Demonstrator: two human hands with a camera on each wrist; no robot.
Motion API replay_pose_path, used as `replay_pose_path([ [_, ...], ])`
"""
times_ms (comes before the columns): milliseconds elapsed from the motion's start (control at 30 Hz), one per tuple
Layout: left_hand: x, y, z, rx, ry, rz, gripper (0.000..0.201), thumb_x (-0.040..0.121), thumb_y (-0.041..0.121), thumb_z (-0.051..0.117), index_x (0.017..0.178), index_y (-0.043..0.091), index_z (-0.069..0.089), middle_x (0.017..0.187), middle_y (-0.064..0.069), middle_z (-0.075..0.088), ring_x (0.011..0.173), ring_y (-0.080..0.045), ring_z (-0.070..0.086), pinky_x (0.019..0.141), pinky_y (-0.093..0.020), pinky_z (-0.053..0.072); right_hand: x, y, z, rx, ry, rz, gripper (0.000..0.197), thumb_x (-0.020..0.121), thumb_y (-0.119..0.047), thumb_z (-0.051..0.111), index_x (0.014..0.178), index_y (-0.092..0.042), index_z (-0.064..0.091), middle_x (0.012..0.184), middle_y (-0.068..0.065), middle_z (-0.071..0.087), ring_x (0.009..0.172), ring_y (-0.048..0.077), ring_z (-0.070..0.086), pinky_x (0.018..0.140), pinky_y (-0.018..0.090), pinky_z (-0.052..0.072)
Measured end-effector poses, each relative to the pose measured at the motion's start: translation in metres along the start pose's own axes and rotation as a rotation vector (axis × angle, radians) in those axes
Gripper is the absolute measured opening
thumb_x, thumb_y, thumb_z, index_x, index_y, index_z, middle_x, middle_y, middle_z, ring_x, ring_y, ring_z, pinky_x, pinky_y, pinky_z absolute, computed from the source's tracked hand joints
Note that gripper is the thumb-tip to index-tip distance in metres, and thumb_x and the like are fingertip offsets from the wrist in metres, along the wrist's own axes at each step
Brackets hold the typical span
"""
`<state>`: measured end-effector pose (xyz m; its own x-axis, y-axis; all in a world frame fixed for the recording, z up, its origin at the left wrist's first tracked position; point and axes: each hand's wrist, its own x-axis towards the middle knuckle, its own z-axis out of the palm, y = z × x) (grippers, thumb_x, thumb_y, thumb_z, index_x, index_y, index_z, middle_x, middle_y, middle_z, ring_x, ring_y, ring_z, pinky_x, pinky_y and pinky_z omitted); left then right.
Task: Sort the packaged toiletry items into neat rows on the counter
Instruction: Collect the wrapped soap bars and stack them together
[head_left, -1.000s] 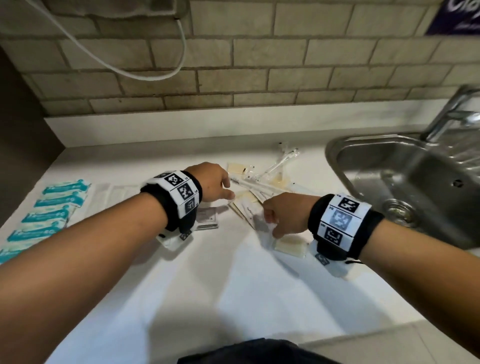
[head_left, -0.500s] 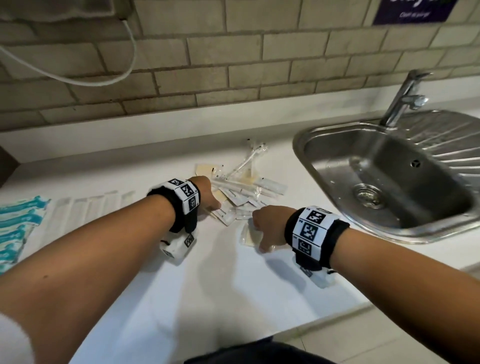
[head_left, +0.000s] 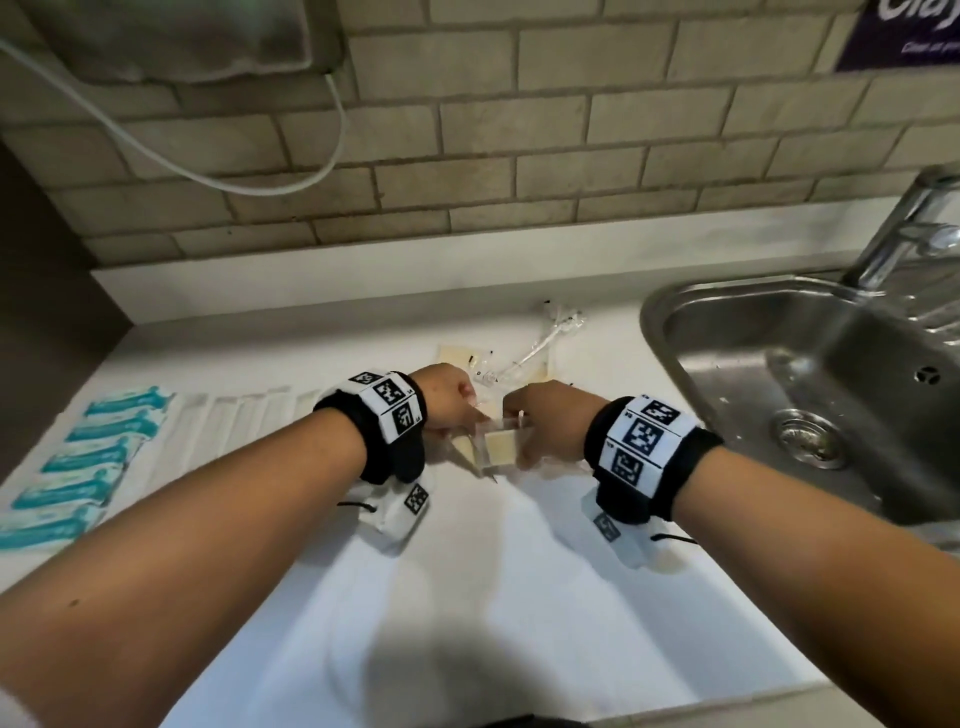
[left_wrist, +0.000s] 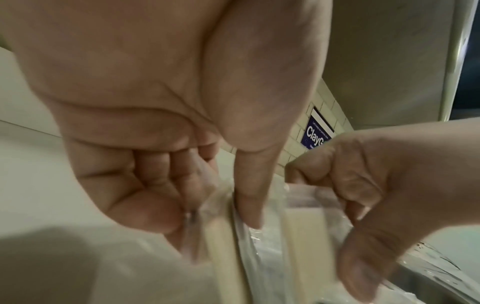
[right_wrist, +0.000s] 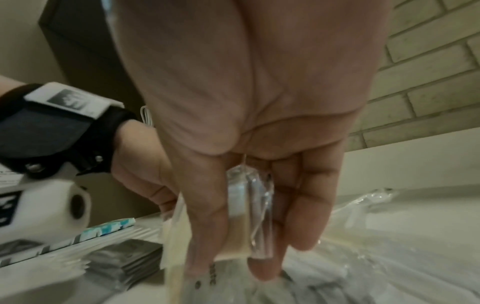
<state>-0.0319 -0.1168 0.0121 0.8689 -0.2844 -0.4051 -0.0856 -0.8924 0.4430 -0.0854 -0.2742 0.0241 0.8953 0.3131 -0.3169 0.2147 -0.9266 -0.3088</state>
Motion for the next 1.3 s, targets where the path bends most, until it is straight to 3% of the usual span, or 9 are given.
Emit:
replay_pose_path([
  [133,-0.008,-0.003,0.004,-0.168,-0.006,0.049,0.014,0.090,0.023,0.064,0.102,0.015,0.063,0.062,-0.002,0.060,0.056,-0.016,0.053,0.058,-0.024,0.043,0.010,0.003,-0.010,-0.093,-0.025,0.017,0.020,0.084,-0.011,0.063,0.075,-0.023,0.050,0.077,-0.005,0.056,0.068,0.013,0.053,0.055,0.022,0.037],
  [333,-0.018,-0.005,0.006,-0.212,-0.030,-0.024,0.032,0.079,-0.001,0.057,0.104,0.018,0.064,0.075,-0.005,0.063,0.061,-0.017,0.056,0.060,-0.025,0.047,0.025,0.001,-0.025,-0.153,-0.006,0.028,0.012,0.092,-0.013,0.046,0.082,-0.012,0.052,0.093,0.007,0.059,0.082,0.022,0.053,0.066,0.027,0.039],
  [500,-0.021,-0.014,0.006,-0.175,-0.046,-0.030,0.043,0.073,0.001,0.069,0.112,0.015,0.060,0.104,-0.013,0.067,0.075,-0.023,0.062,0.069,-0.034,0.054,0.026,-0.008,-0.020,-0.053,0.055,-0.017,0.020,0.089,-0.014,0.050,0.071,-0.017,0.044,0.076,0.000,0.050,0.080,0.022,0.050,0.053,0.023,0.033],
  [633,-0.020,-0.019,0.010,-0.286,-0.046,-0.009,0.045,0.069,0.007,0.083,0.103,0.014,0.056,0.105,-0.011,0.063,0.079,-0.024,0.064,0.075,-0.036,0.057,0.024,-0.010,-0.006,0.006,-0.004,-0.010,0.007,0.089,-0.019,0.053,0.086,-0.014,0.049,0.081,0.001,0.053,0.081,0.022,0.051,0.053,0.023,0.032],
  [733,-0.020,-0.025,0.010,-0.382,-0.011,-0.017,0.049,0.061,0.013,0.090,0.097,0.018,0.058,0.095,-0.004,0.058,0.077,-0.020,0.062,0.074,-0.034,0.058,0.026,-0.007,0.002,0.080,-0.012,0.038,0.013,0.090,-0.025,0.053,0.095,-0.013,0.049,0.094,0.005,0.056,0.084,0.022,0.054,0.063,0.027,0.037],
  [833,-0.020,-0.030,0.006,-0.488,0.017,-0.031,0.058,0.053,0.021,0.094,0.102,0.017,0.062,0.094,-0.002,0.061,0.077,-0.017,0.064,0.074,-0.032,0.059,0.023,-0.004,0.001,0.143,-0.035,0.051,0.021,0.088,-0.033,0.057,0.092,-0.015,0.047,0.088,0.002,0.059,0.073,0.018,0.054,0.057,0.027,0.036],
  [1000,-0.025,-0.031,0.001,-0.601,0.051,-0.028,0.053,0.060,0.016,0.091,0.104,0.012,0.063,0.091,0.003,0.062,0.077,-0.012,0.063,0.069,-0.026,0.056,0.020,-0.005,-0.001,0.195,-0.119,-0.012,0.061,0.059,-0.052,0.085,0.098,-0.019,0.051,0.084,-0.011,0.056,0.081,0.012,0.056,0.062,0.024,0.041],
  [1133,-0.026,-0.028,0.000,-0.713,0.028,-0.004,0.047,0.063,0.012,0.089,0.101,0.014,0.062,0.096,-0.003,0.065,0.081,-0.012,0.064,0.063,-0.020,0.054,0.025,-0.004,0.007,0.332,-0.097,-0.017,0.049,0.057,-0.030,0.092,0.091,-0.020,0.059,0.076,-0.005,0.069,0.069,0.015,0.066,0.062,0.025,0.051],
  [1300,-0.030,-0.036,-0.007,-0.605,-0.007,0.027,0.050,0.063,0.004,0.088,0.105,0.013,0.063,0.080,0.000,0.064,0.071,-0.012,0.063,0.063,-0.023,0.053,0.024,0.000,0.001,0.299,-0.067,-0.004,0.035,0.067,-0.019,0.087,0.084,-0.021,0.057,0.083,0.002,0.070,0.066,0.013,0.064,0.060,0.024,0.052],
])
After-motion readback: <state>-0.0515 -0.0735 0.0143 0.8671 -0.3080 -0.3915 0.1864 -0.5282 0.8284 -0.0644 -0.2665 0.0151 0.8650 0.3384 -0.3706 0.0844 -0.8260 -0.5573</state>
